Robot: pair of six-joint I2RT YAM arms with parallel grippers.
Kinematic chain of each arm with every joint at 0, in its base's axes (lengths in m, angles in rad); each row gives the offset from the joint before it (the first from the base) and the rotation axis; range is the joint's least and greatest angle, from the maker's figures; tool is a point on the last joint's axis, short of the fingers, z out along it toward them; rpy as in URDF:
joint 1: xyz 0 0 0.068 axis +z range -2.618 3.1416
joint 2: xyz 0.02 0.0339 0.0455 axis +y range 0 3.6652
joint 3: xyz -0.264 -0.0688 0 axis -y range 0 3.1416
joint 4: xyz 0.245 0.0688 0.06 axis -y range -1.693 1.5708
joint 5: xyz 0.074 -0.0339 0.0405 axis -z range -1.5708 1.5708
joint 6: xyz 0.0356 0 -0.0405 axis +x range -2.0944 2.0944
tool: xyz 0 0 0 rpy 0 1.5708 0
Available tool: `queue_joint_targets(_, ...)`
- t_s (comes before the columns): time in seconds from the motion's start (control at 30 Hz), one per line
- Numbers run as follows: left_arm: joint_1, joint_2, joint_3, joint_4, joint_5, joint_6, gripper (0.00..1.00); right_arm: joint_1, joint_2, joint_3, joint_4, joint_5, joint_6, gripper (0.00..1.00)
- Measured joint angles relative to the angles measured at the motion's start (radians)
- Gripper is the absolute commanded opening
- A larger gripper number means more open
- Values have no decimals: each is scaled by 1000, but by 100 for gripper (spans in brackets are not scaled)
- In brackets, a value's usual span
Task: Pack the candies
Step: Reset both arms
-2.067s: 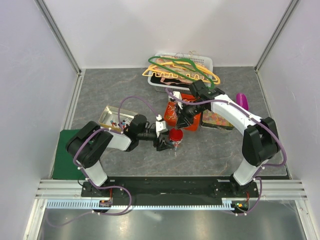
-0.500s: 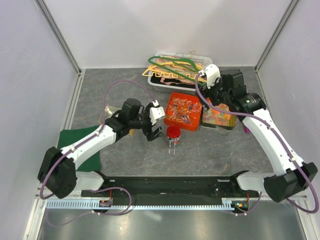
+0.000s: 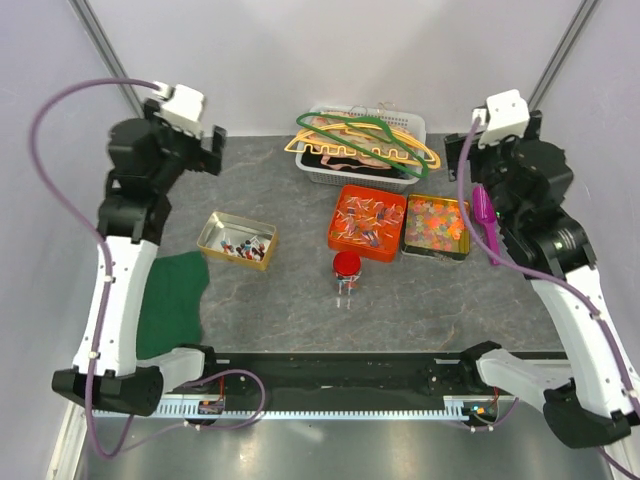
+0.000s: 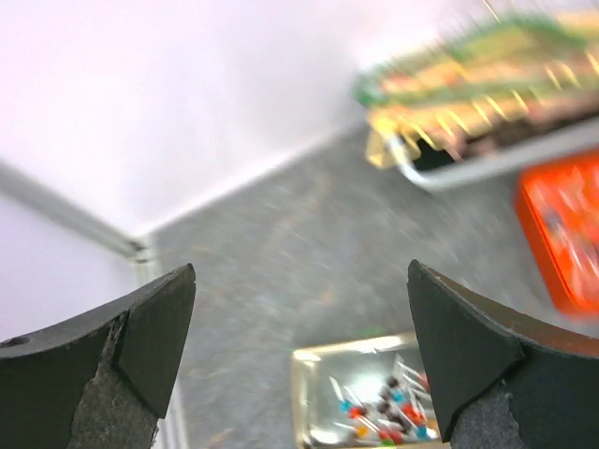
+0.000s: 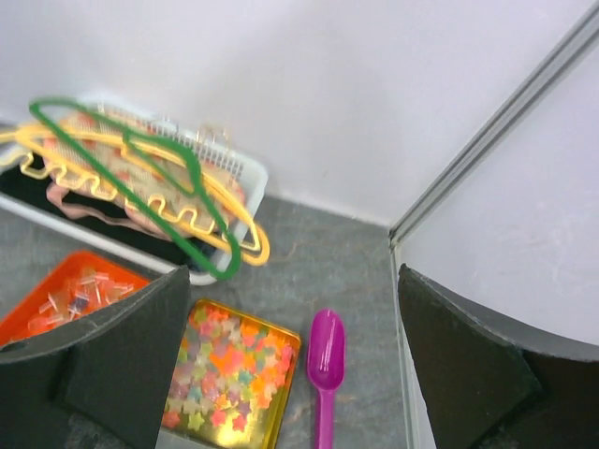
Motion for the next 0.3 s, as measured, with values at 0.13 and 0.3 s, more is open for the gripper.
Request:
queue_joint_targets(0.13,82,0,125,-3,-6,-58,100,0,-78,0,46,7,2,98)
queue_joint_targets(0.3,92,8,134,-15,-4,-87,100,0,-134,1,90,11,2,98)
